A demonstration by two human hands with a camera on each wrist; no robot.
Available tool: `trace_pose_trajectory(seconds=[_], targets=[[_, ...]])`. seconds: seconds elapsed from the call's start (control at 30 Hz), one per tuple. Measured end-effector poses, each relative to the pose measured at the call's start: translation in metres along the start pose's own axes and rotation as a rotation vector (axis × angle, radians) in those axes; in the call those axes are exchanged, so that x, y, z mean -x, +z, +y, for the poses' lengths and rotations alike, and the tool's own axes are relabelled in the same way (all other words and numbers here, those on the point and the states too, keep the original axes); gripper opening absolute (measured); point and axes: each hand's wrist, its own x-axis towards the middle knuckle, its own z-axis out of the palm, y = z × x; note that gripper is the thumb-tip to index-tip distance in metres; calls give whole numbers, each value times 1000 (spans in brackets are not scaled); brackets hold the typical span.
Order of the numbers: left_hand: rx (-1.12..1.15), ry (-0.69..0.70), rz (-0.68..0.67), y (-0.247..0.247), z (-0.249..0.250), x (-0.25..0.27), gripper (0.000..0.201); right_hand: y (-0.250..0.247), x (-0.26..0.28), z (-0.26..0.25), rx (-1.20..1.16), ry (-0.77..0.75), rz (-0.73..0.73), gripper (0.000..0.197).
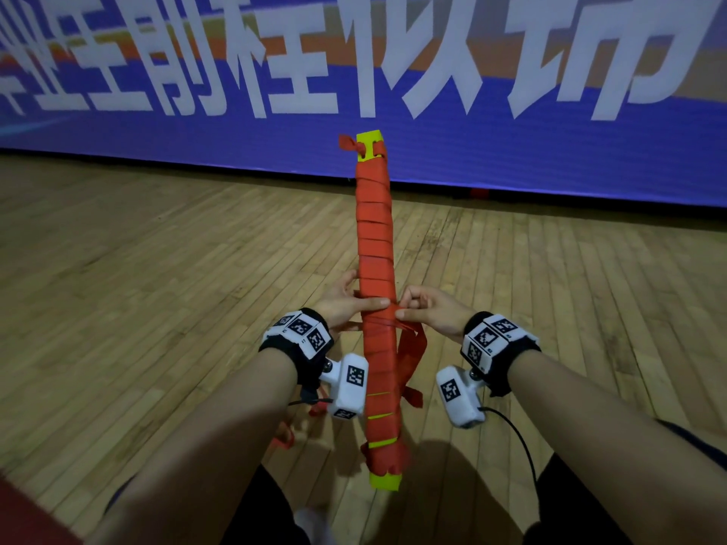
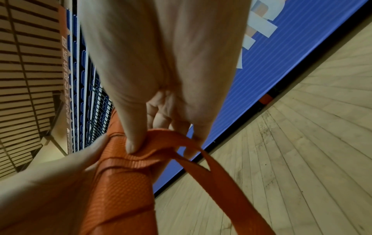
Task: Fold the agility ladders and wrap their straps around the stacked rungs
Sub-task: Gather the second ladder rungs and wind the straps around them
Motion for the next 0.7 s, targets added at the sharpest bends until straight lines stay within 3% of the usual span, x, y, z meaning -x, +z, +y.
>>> trace_pose_trajectory(seconds=[0.23, 0.5, 0.7], targets=[[-150, 29, 192, 6, -1, -3, 76, 4, -4, 3, 43, -36, 108, 24], [-109, 4, 162, 2, -5, -2, 80, 6, -6, 0, 93, -37, 94, 16], [11, 24, 103, -1, -6, -1, 65, 1, -1, -6, 243, -30, 100, 17]])
